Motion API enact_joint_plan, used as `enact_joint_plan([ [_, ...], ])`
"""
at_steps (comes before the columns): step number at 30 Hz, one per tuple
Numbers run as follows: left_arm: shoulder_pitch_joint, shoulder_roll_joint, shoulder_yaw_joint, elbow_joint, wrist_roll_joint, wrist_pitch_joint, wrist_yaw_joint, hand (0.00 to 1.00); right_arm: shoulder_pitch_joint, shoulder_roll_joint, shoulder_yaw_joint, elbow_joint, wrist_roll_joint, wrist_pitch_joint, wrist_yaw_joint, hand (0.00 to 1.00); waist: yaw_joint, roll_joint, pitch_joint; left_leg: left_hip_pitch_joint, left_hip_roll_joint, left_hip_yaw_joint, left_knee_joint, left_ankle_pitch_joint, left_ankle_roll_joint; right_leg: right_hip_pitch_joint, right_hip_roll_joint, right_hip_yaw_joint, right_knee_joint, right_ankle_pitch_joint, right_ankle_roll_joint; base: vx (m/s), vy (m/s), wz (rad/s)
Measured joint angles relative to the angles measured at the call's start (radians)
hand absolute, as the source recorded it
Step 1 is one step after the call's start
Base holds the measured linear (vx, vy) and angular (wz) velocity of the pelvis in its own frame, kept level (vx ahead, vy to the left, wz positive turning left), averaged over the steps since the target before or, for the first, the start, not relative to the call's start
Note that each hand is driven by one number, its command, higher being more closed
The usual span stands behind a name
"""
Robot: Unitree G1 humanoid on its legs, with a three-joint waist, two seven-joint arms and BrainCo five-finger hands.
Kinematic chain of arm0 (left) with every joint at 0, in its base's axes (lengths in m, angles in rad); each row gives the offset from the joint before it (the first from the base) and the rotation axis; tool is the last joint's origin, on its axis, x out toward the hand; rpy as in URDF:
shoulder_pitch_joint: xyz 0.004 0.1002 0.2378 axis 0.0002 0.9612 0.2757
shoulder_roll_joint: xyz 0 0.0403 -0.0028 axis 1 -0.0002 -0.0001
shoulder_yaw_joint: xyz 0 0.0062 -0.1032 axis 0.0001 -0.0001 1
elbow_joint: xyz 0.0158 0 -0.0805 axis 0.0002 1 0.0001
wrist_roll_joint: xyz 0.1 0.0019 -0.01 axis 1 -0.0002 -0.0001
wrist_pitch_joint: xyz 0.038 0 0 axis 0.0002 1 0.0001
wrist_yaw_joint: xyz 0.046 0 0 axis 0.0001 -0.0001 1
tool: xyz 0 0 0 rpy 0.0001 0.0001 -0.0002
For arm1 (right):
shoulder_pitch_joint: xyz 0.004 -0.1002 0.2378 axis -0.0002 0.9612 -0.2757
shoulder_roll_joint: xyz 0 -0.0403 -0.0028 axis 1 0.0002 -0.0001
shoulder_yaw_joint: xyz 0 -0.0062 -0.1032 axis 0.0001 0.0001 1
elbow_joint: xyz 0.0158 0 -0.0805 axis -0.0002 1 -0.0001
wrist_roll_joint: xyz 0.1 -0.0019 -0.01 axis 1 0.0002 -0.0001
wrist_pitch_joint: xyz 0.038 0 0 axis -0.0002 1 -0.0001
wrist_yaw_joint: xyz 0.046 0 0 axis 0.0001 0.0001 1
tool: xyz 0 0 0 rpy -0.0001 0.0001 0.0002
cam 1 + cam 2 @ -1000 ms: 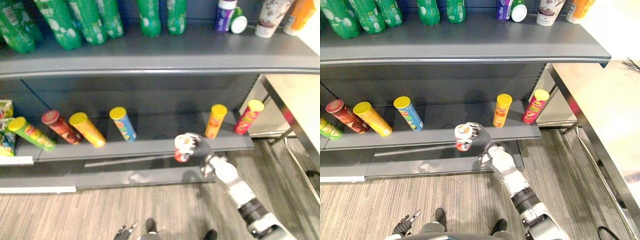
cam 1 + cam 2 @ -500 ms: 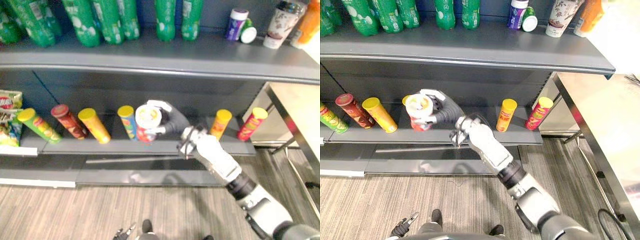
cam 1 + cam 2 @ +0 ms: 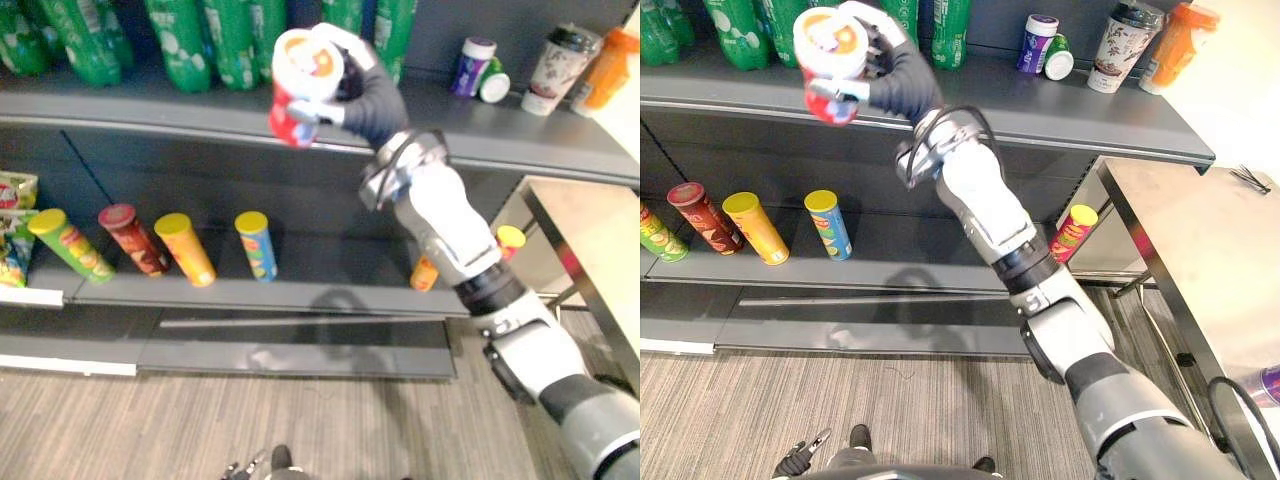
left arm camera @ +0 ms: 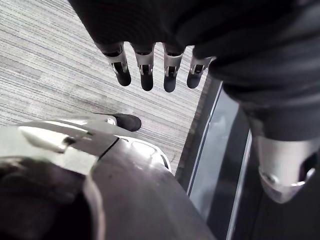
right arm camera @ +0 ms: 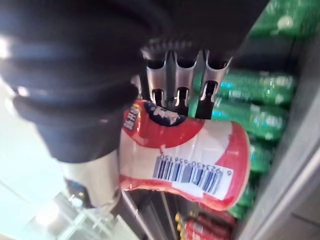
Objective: Put the gum and the chips on the shelf.
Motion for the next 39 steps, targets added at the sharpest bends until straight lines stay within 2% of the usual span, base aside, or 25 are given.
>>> enact_joint_plan([
  [5,0.000,0.004,-0.002,0.000,-0.001,0.000,0.002,0.00,-0.050,-0.052,-0.069,0.109,-0.004,0.004,-0.064,1.00,0.000,-0.007,0.001,0.000,0.008,0.005,0.000,0.001,-0.002,-0.002,0.009,0.005,-0.003,-0.002,-0.003,0.03,-0.011,-0.03],
  [13,-0.002,0.011,-0.022,0.000,-0.002,0.000,0.002,0.00,-0.112,-0.071,-0.164,0.318,-0.024,0.040,-0.110,1.00,0.001,-0.008,0.002,0.001,0.011,0.021,0.000,0.000,-0.003,-0.009,0.013,0.019,-0.009,-0.002,-0.003,0.04,-0.003,-0.05],
  [17,-0.007,0.017,-0.041,-0.001,-0.001,0.000,0.002,0.00,-0.155,-0.075,-0.234,0.402,-0.061,0.057,-0.117,1.00,0.000,-0.007,0.013,0.001,0.013,0.024,0.000,0.000,-0.004,-0.011,0.016,0.023,-0.009,-0.002,-0.003,0.03,-0.002,-0.02],
  [23,-0.015,0.018,-0.051,-0.004,-0.001,-0.001,0.002,0.00,-0.196,-0.105,-0.269,0.479,-0.101,0.067,-0.117,1.00,-0.001,-0.004,0.031,0.001,0.014,0.026,0.000,0.000,-0.004,-0.012,0.021,0.024,-0.009,-0.002,-0.004,0.01,-0.001,0.00],
  [39,-0.016,0.015,-0.060,-0.007,-0.001,-0.001,0.003,0.00,-0.198,-0.162,-0.300,0.515,-0.140,0.072,-0.087,1.00,-0.004,0.011,0.045,0.011,0.015,0.046,0.000,-0.001,-0.005,-0.016,0.023,0.043,-0.009,-0.002,-0.004,0.01,0.001,-0.03],
])
